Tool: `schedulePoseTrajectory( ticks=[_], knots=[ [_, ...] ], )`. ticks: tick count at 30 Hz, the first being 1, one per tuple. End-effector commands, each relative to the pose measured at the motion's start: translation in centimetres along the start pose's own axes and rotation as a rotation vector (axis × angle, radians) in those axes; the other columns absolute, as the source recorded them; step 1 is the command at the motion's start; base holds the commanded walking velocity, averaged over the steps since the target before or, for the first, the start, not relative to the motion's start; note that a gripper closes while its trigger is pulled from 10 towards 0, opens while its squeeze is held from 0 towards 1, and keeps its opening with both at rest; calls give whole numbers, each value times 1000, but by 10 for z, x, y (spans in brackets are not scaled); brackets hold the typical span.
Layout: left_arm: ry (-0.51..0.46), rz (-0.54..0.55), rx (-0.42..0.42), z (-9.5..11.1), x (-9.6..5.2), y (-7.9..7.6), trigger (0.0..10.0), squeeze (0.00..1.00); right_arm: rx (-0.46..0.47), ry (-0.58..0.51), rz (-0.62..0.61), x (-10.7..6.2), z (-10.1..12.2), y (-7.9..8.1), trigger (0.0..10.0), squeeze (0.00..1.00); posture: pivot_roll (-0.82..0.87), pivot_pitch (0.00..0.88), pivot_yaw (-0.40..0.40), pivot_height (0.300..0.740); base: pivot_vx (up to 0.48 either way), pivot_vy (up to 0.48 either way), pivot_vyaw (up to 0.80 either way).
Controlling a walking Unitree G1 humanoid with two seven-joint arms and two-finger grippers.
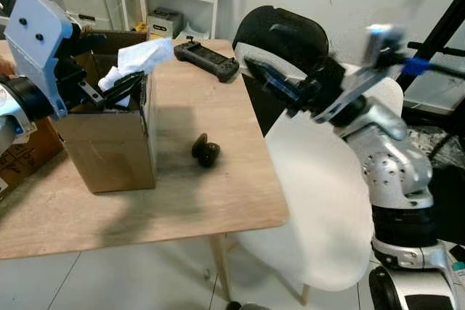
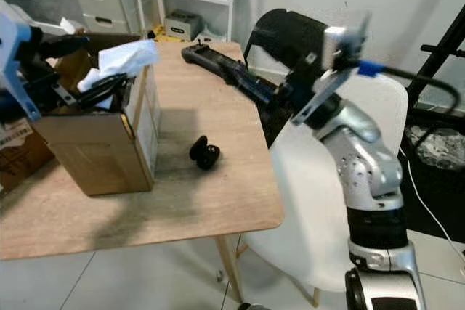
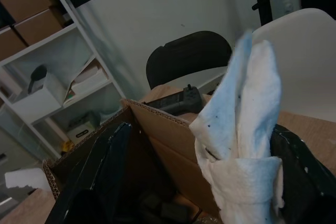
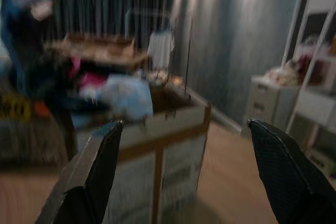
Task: Picking trash to rubbish bin
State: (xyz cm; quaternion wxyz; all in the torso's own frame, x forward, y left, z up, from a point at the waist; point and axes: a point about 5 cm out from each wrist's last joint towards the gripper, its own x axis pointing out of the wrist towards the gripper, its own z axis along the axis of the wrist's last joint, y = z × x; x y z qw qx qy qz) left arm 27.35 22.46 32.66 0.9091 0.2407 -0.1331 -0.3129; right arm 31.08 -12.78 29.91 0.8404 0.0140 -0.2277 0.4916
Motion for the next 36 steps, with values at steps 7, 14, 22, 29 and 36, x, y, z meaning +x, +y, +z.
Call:
schedulePoseTrajectory(
  ticks=[7,14,22,29,36],
  knots=[
    [-35,-43,1,5,3,-7,10000,0,62,9,101,9,-16,5,10000,0,61,96,-27,740,0,0,0],
    [-43,-51,9,8,2,-7,10000,0,215,-166,81,18,-12,-1,10000,0,72,101,-21,740,0,0,0],
    [-50,-55,8,9,2,-8,10000,0,432,-358,67,23,-17,-2,10000,0,76,103,-25,740,0,0,0],
    [-54,-31,1,8,2,-7,10000,0,444,-292,24,35,-35,6,10000,0,78,107,-29,740,0,0,0],
    [-23,64,-2,2,4,5,10000,0,469,-300,22,34,-38,13,10000,0,76,112,-28,740,0,0,0]
  ],
)
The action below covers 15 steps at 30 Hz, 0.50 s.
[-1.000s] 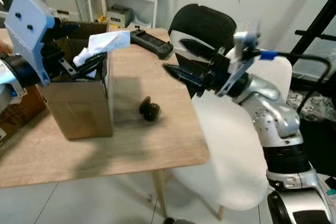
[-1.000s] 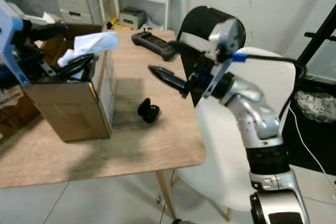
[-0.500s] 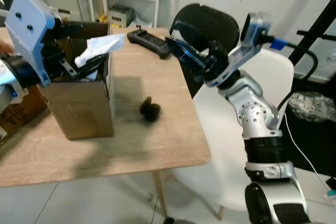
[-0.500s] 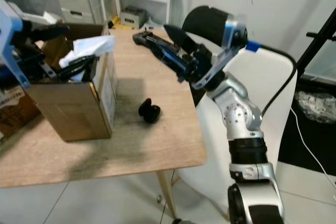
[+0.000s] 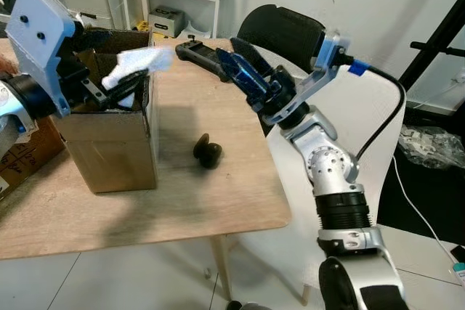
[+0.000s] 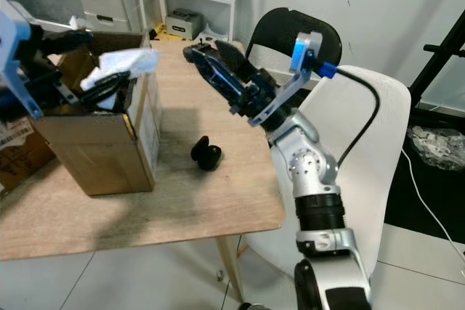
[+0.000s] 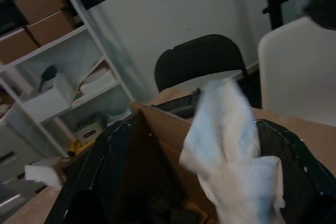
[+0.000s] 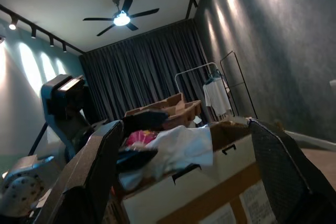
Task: Picking trash to rubbish bin
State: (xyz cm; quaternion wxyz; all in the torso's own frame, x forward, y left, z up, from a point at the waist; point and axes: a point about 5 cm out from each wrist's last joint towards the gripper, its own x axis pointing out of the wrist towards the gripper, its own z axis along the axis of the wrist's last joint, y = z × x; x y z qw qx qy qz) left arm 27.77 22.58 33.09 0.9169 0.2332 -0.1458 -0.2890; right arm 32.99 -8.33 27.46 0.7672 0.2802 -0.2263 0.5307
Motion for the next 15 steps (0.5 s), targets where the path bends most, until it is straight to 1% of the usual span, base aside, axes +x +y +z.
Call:
schedulePoseTrajectory(
  ticks=[1,4,6,8,9,12,15],
  knots=[
    [-8,24,-3,-1,2,2,10000,0,-19,27,15,-2,-1,4,10000,0,76,112,-28,740,0,0,0],
    [-9,27,-7,-1,3,3,10000,0,-33,50,19,-2,-4,5,10000,0,66,113,-26,740,0,0,0],
    [-17,24,-14,-1,3,3,10000,0,-68,92,9,-3,-8,5,10000,0,66,113,-26,740,0,0,0],
    [-17,24,-14,-1,3,3,10000,0,-68,92,9,-3,-8,5,10000,0,66,113,-26,740,0,0,0],
    [-15,29,-15,-2,3,3,10000,0,-88,111,-11,-3,-9,3,10000,0,62,112,-30,740,0,0,0],
    [-13,34,-16,-2,3,4,10000,0,-107,128,-35,-4,-11,1,10000,0,62,112,-30,740,0,0,0],
    [-10,56,-20,-4,2,7,10000,0,-160,157,-112,-3,-13,-7,10000,0,64,109,-34,740,0,0,0]
  ],
)
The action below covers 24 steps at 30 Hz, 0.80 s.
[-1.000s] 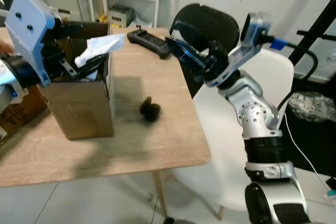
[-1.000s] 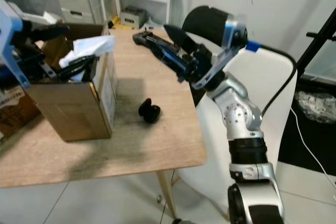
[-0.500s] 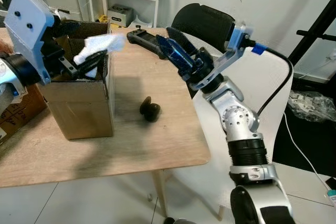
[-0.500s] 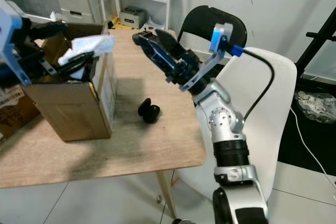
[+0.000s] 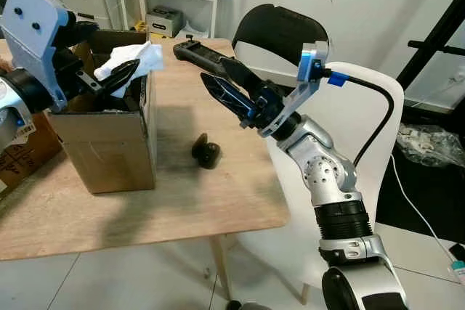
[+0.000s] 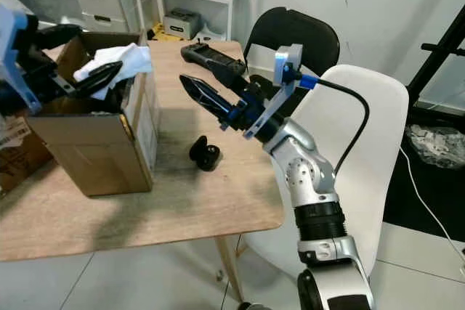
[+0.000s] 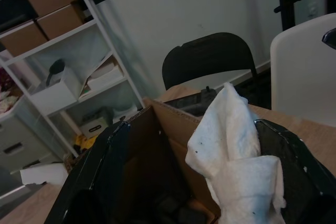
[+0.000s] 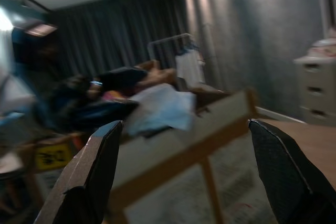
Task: Picking trash to rubbish bin
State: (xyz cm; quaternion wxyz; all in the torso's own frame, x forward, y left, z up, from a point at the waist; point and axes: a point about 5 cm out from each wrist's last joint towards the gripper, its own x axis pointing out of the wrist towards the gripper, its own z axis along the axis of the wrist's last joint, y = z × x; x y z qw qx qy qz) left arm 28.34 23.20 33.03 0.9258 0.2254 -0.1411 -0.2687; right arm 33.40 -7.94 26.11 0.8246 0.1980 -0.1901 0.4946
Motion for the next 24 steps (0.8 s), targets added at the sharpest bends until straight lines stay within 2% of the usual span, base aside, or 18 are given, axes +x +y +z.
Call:
schedulePoseTrajectory(
  ticks=[1,3,8,14,24],
  knots=[
    [-26,14,-5,1,1,0,10000,0,-23,8,-14,2,0,-1,10000,0,64,109,-34,740,0,0,0],
    [-2,56,5,-2,0,5,10000,0,-21,-36,-92,4,6,-10,10000,0,64,109,-34,740,0,0,0],
    [25,116,12,-6,-2,12,10000,0,-12,-77,-122,4,14,-14,10000,0,70,103,-42,740,0,0,0],
    [36,133,15,-8,-1,14,10000,0,-22,-80,-120,5,14,-13,10000,0,72,101,-39,740,0,0,0],
    [65,92,47,-10,-1,10,10000,0,-34,-63,-145,5,9,-14,10000,0,71,106,-30,740,0,0,0]
  ],
)
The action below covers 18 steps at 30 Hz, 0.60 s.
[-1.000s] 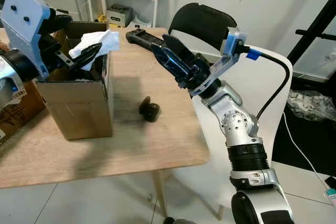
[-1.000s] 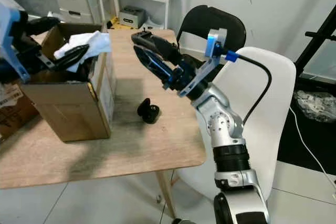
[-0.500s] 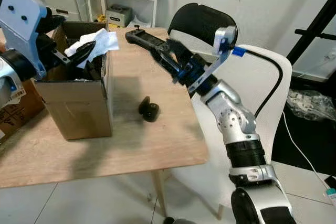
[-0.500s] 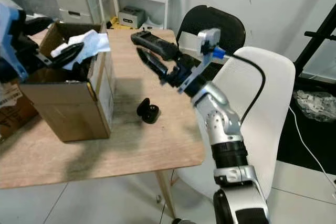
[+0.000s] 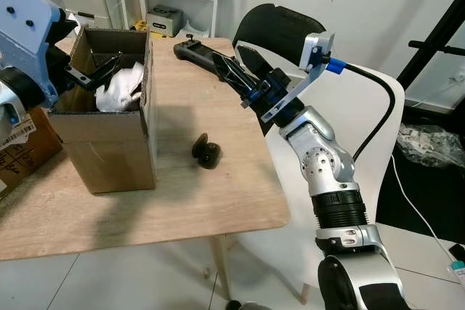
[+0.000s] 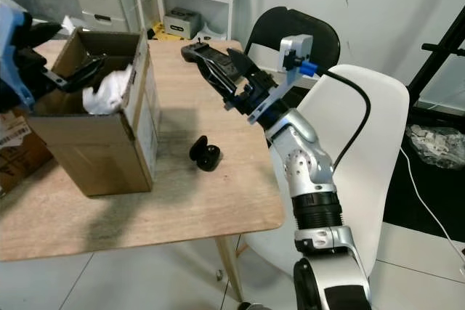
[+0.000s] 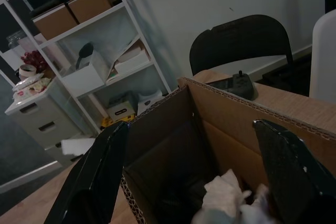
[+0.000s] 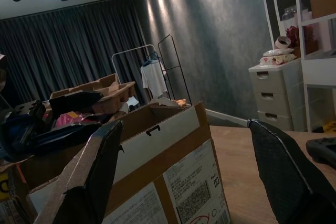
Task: Picking trash to rubbish bin
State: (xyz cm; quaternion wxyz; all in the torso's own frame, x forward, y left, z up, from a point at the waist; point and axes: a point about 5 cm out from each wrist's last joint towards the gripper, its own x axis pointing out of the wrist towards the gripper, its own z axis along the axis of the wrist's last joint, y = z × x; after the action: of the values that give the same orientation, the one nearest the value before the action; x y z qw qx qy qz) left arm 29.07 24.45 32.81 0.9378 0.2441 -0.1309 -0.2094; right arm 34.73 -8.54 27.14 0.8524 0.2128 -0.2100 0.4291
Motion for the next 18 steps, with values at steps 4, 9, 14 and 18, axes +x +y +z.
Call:
schedulePoseTrajectory(
  ticks=[4,9,14,18],
  knots=[
    [-34,9,-14,3,1,2,10000,0,1,-9,-14,-2,0,-1,10000,0,70,107,-28,740,0,0,0],
    [-194,1,-115,20,-3,4,10000,0,40,-46,53,-2,5,6,10000,0,72,106,-28,740,0,0,0],
    [-324,-66,-211,28,-10,-4,10000,0,48,-9,192,-7,2,21,10000,0,75,103,-31,740,0,0,0],
    [-405,-83,-263,33,-17,-3,10000,0,49,37,281,-11,-2,31,10000,0,77,103,-34,740,0,0,0]
  ],
)
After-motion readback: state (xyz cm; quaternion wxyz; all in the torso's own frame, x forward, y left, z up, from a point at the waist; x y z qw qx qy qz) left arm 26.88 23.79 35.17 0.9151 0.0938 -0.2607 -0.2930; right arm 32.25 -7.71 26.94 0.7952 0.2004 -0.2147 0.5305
